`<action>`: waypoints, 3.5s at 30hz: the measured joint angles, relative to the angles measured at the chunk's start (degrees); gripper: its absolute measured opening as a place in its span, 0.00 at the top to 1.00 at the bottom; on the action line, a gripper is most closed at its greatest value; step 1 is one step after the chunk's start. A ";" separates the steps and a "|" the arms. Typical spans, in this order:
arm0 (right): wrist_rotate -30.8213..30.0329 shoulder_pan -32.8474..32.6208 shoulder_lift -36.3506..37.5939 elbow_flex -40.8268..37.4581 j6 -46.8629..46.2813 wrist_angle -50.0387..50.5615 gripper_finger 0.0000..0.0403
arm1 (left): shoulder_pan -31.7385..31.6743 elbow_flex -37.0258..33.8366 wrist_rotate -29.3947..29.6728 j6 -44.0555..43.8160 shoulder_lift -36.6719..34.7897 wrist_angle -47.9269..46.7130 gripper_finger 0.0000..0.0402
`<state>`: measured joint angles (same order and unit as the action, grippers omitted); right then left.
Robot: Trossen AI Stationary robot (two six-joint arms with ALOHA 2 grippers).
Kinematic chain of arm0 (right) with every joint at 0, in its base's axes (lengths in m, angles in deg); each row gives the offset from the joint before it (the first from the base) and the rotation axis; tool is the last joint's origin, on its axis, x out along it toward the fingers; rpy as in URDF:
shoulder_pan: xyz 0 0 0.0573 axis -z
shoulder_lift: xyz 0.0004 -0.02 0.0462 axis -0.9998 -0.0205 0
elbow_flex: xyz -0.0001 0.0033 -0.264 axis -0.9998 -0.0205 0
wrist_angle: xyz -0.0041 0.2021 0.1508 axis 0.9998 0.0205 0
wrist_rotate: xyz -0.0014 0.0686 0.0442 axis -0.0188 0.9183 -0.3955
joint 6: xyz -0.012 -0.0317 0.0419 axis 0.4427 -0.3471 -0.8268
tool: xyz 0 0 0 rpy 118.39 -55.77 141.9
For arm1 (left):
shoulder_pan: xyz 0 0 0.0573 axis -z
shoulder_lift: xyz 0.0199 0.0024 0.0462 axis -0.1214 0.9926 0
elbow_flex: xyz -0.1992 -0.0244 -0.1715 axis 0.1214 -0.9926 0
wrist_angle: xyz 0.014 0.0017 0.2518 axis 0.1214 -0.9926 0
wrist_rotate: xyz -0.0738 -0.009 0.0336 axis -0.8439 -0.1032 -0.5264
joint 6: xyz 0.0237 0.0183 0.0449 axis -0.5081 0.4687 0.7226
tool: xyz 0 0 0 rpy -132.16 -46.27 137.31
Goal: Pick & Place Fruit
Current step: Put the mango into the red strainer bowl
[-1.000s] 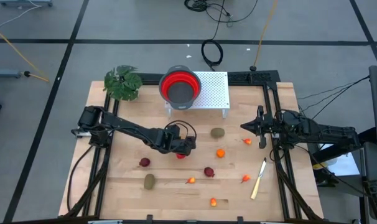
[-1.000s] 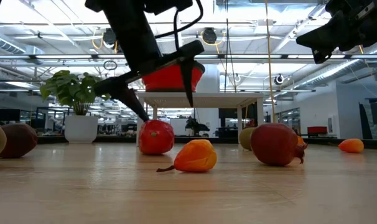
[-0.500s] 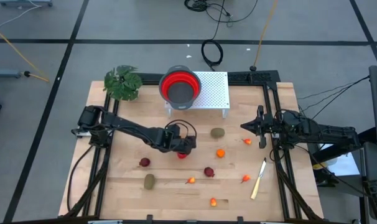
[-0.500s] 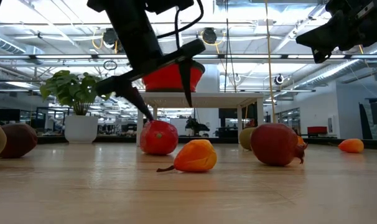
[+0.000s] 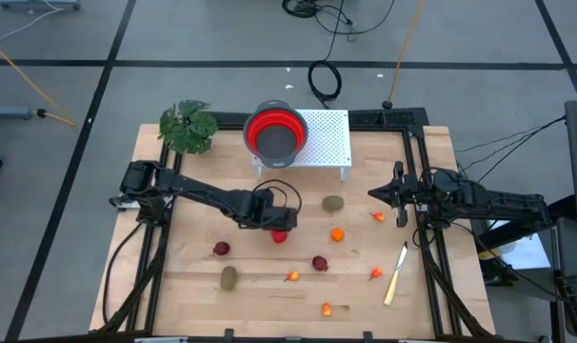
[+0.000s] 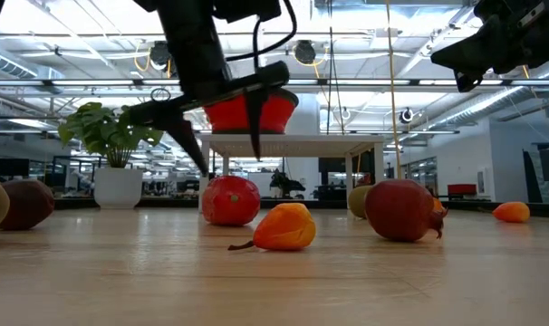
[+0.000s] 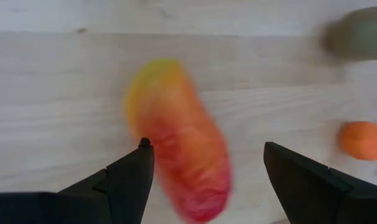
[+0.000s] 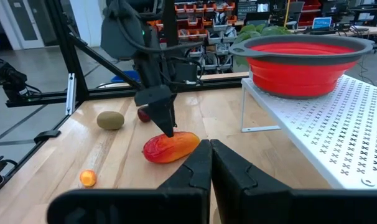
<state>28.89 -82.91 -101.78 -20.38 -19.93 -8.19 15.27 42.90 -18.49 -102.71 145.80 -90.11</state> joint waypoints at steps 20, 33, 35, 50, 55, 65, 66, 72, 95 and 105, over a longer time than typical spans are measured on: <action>-0.01 -0.02 0.00 -0.04 0.31 0.02 1.00 | -0.57 0.00 -4.73 -1.99 7.50 2.57 0.23; -0.02 -0.01 0.00 -0.04 0.50 0.00 1.00 | -0.72 0.00 -7.04 -2.37 8.67 4.37 0.23; -0.02 -0.02 0.00 -0.04 0.50 0.00 1.00 | -0.72 0.00 -7.12 -2.38 8.67 4.31 0.23; -0.02 -0.02 0.00 -0.04 0.50 0.00 1.00 | -0.67 -0.09 -7.55 -0.07 7.43 4.61 0.48; 0.00 -0.02 0.00 -0.04 0.76 0.04 1.00 | -0.14 -0.09 -7.14 9.09 2.79 6.22 0.38; -0.03 0.05 0.01 -0.02 1.56 -0.02 1.00 | 4.07 -0.09 3.11 42.43 -9.83 25.41 0.42; 0.00 0.05 0.00 -0.02 1.62 0.02 1.00 | 4.33 -0.09 5.07 45.48 -10.95 27.48 0.42; 0.00 0.09 0.02 0.00 1.79 0.00 1.00 | 4.97 -0.04 14.10 61.63 -15.58 40.56 0.41; -4.78 0.09 0.02 0.00 2.86 -0.02 1.00 | -7.94 0.02 37.46 75.55 -23.67 48.80 0.39; -6.21 0.10 0.01 0.00 3.06 0.00 1.00 | -15.24 0.02 31.11 77.23 -23.67 48.44 0.39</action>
<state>22.68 -82.82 -101.76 -20.38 -16.87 -8.19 0.03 42.92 12.62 -25.48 122.12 -41.67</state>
